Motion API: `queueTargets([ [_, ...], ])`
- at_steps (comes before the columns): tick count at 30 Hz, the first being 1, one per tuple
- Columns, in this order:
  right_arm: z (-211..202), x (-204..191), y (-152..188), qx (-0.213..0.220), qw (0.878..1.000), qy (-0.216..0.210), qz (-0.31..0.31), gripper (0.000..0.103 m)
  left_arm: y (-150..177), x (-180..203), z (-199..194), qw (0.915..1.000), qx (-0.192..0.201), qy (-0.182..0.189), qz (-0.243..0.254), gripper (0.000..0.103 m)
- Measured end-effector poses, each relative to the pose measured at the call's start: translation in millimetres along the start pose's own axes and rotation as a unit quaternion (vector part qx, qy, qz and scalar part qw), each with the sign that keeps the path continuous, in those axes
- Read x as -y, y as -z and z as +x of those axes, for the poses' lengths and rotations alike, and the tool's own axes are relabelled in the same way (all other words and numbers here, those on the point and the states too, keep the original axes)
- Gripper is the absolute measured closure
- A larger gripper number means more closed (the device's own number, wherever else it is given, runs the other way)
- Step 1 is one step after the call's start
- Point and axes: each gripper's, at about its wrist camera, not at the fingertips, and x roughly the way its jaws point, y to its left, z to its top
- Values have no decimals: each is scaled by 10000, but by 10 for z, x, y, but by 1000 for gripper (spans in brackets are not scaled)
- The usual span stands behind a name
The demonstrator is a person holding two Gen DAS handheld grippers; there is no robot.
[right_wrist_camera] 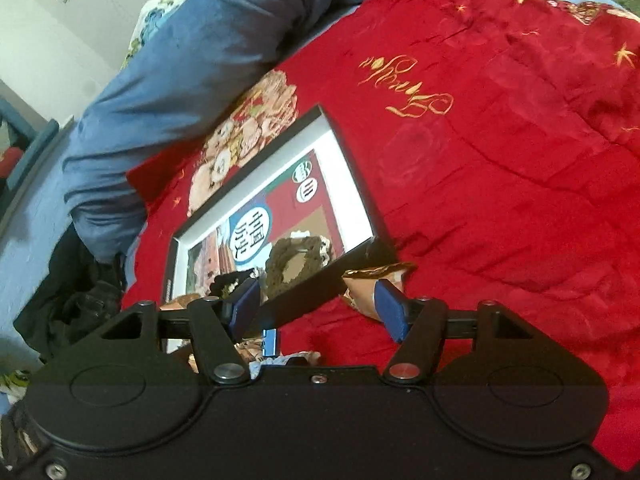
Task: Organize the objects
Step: 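Move both open grippers back to the items beside the box, then grasp the light blue scrunchie with the left gripper while the right gripper grasps a tan packet, then lift the light blue scrunchie with the left gripper while the right gripper lifts the tan packet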
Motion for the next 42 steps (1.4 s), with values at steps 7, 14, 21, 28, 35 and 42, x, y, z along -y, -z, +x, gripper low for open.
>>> queueTargets([
  [7, 264, -31, 5, -193, 9987, 454, -97, 41, 123, 165, 197, 9973, -347, -337, 556, 87],
  [14, 430, 26, -15, -293, 9972, 683, 1, 42, 91, 126, 170, 9984, -399, -252, 302, 88],
  [21, 539, 76, 10, -447, 9961, 748, 127, 56, 43, 84, 126, 9992, -326, -176, 118, 88],
  [28, 531, 11, 43, -380, 9940, 1024, -87, 68, -27, 58, 11, 9999, -83, 22, -88, 89],
  [35, 448, -44, 74, -171, 9919, 1241, -220, 70, -99, 0, -60, 9994, 13, 179, -288, 88],
  [42, 359, -71, 71, 114, 9924, 1216, -178, 70, -197, -38, -89, 9980, 147, 403, -454, 88],
])
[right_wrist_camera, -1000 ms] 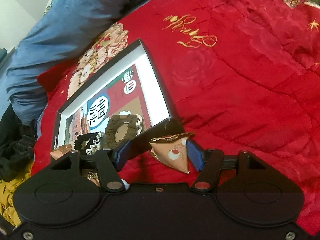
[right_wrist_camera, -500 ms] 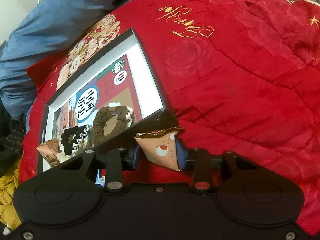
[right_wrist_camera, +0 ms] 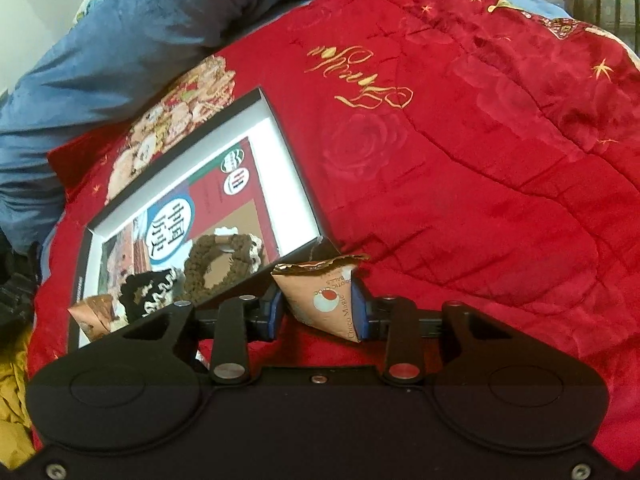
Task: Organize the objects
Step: 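Lift the light blue scrunchie with the left gripper while the right gripper lifts the tan packet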
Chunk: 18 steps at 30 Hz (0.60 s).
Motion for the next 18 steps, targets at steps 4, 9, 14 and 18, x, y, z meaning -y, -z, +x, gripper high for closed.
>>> queueTargets([
  [4, -50, -16, 11, 147, 9999, -65, 11, 70, -66, -60, 17, 9998, 3, 51, -197, 88],
  [9, -75, -52, 29, 275, 9996, -29, -38, 70, -154, -144, 19, 9990, 66, 135, -419, 88],
  [14, -106, -72, 44, 346, 9994, -32, -46, 70, -197, -176, 4, 9983, 145, 198, -534, 88],
  [18, -162, -78, 47, 477, 9988, -76, -46, 70, -209, -156, -17, 9983, 240, 202, -483, 89],
])
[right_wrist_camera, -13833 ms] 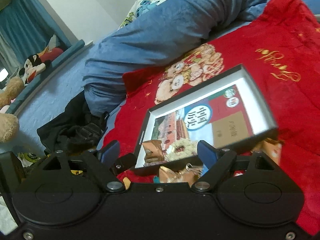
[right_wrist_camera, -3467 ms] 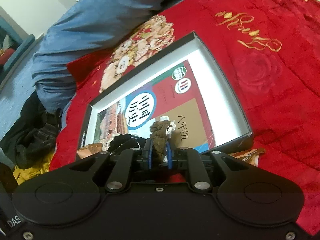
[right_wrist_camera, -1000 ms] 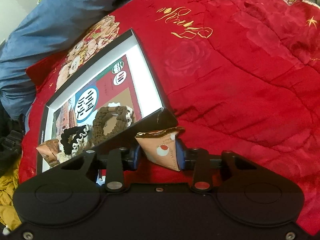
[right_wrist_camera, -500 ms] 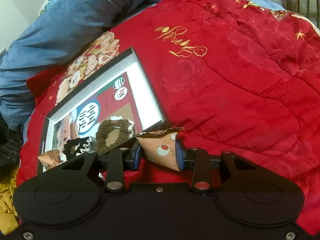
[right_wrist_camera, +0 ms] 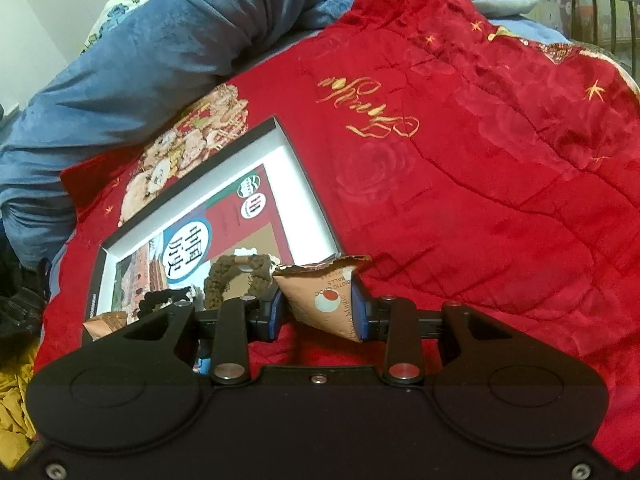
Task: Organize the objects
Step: 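Lift the light blue scrunchie with the left gripper while the right gripper lifts the tan packet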
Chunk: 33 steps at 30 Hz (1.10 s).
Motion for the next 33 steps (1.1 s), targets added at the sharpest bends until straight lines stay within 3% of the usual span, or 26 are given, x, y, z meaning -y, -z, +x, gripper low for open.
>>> queueTargets([
  [19, -207, -81, -32, 608, 9976, -321, -118, 70, -126, -49, -102, 9991, 424, -45, 34, 89],
  [26, -242, -181, -58, 813, 9947, -568, -266, 71, -236, -59, -208, 9969, 763, -133, 110, 88],
  [33, -210, -277, -85, 775, 9929, -865, -261, 71, -297, -136, -195, 9956, 869, -335, 97, 88],
])
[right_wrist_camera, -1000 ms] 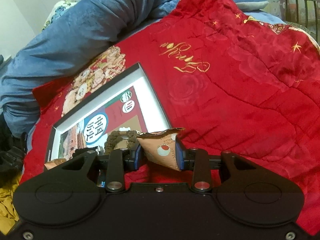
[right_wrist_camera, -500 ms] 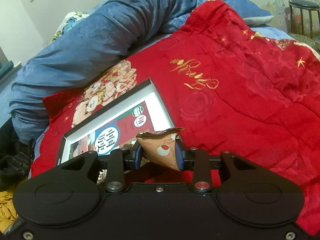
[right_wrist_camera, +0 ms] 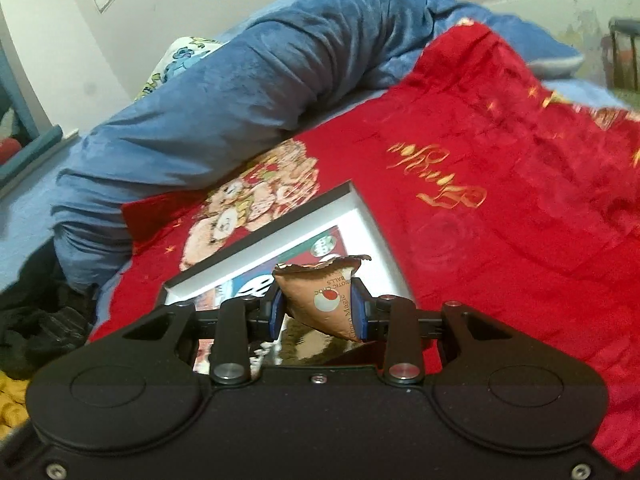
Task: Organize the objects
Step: 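Lift the light blue scrunchie with the left gripper while the right gripper lifts the tan packet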
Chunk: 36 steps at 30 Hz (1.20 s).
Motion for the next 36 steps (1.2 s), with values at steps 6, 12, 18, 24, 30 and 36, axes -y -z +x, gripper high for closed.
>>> queueTargets([
  [6, 88, 52, -76, -138, 9987, -312, 368, 71, -86, -148, 33, 9996, 136, -238, -52, 88],
  [12, 172, -9, -133, -115, 9984, -463, 307, 71, -187, -404, 112, 9981, 168, -505, -301, 89],
  [18, 288, -129, -220, -93, 9981, -596, 158, 71, -279, -654, 172, 9953, 197, -781, -544, 89],
  [24, 450, -226, -321, -118, 9975, -688, 85, 71, -347, -828, 235, 9928, 251, -1004, -610, 89],
  [30, 541, -297, -424, -80, 9968, -793, 19, 71, -397, -977, 306, 9900, 286, -1196, -692, 89],
  [36, 572, -322, -561, 5, 9956, -933, 86, 71, -448, -1113, 375, 9892, 209, -1194, -825, 89],
])
